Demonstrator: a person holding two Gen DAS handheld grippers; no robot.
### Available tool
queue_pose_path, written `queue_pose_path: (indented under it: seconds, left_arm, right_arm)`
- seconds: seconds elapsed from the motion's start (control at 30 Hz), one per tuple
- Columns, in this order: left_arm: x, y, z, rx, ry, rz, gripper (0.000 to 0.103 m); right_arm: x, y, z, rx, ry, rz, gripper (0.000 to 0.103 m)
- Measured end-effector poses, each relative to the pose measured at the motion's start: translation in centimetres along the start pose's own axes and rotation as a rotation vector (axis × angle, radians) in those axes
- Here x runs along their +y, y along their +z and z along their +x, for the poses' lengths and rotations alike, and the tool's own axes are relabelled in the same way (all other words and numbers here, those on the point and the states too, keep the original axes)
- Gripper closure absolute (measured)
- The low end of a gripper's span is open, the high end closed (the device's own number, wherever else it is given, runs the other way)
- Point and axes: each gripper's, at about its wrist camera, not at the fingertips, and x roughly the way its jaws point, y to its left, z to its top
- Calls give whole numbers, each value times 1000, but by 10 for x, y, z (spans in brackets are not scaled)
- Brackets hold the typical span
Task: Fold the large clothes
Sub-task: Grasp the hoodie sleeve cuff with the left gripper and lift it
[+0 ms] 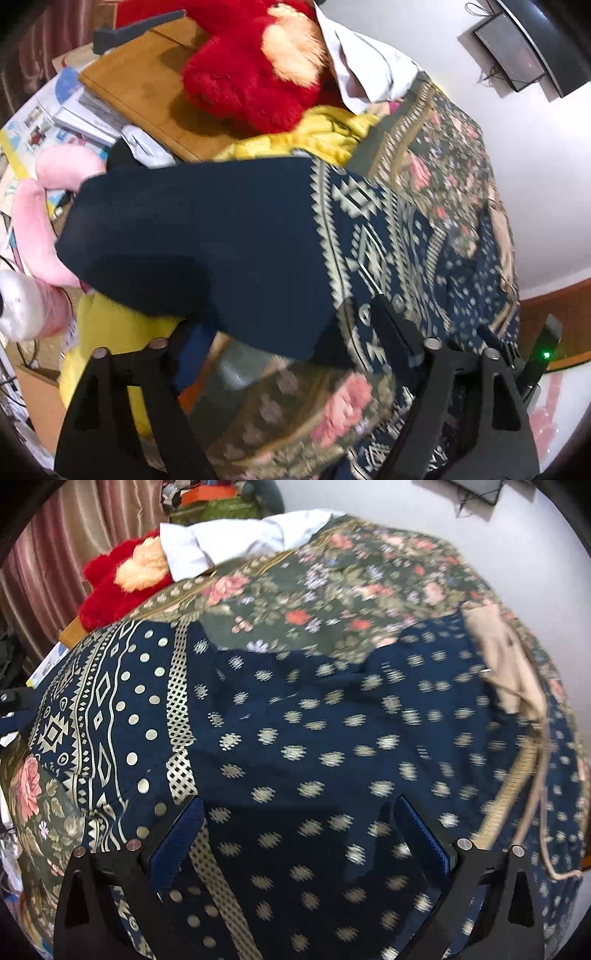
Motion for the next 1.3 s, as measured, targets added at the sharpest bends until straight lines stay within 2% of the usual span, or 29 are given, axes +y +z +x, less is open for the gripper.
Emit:
queue_pose_path:
  seconds: [0.1, 0.17, 0.23, 0.3, 0.37, 0.47, 0.57, 0.6, 0.73, 0.83, 0.93, 1.07, 1.2, 1.3]
  left_arm:
    - [-3, 10, 4, -47, 107, 43, 52]
    - [-4, 15, 7, -64, 127, 54, 59]
    - [-8, 19, 6, -102, 179, 87, 82]
    - [-18, 21, 0, -150, 237, 156, 92]
    - [-33, 21, -11, -216, 278, 226, 96]
    - [-70, 17, -40, -334, 275, 342, 97]
    - [-109, 10, -66, -414, 242, 432, 97]
    - [-126, 7, -76, -437, 210, 462, 98]
    - [-180, -8, -95, -465, 108, 545, 98]
    - [-221, -27, -95, -445, 24, 612, 98]
    - [-256, -52, -80, -396, -28, 676, 98]
    - [-288, -96, -37, -247, -75, 744, 98]
    - [-299, -138, 18, -48, -68, 775, 98]
    - [-296, -172, 51, 57, -41, 775, 98]
  right_arm:
    - [5, 2, 15, 31, 24, -4, 6]
    - [7, -1, 23, 47, 31, -7, 7]
    - [7, -4, 27, 53, 38, -5, 7]
    - [5, -3, 27, 60, 48, 0, 8]
    - [1, -2, 23, 68, 67, 24, 9]
    - [-9, -3, 12, 74, 97, 55, 9]
    - [-19, -7, -10, 47, 104, 71, 9]
    - [-23, -10, -19, 33, 108, 78, 9]
    - [-52, -23, -66, -48, 107, 121, 9]
    - [-82, -37, -102, -89, 93, 152, 9]
    - [-109, -56, -130, -107, 62, 171, 9]
    - [-143, -84, -156, -108, 23, 198, 9]
    - [-167, -118, -173, -106, -30, 214, 9]
    - [-178, -139, -177, -104, -45, 219, 9]
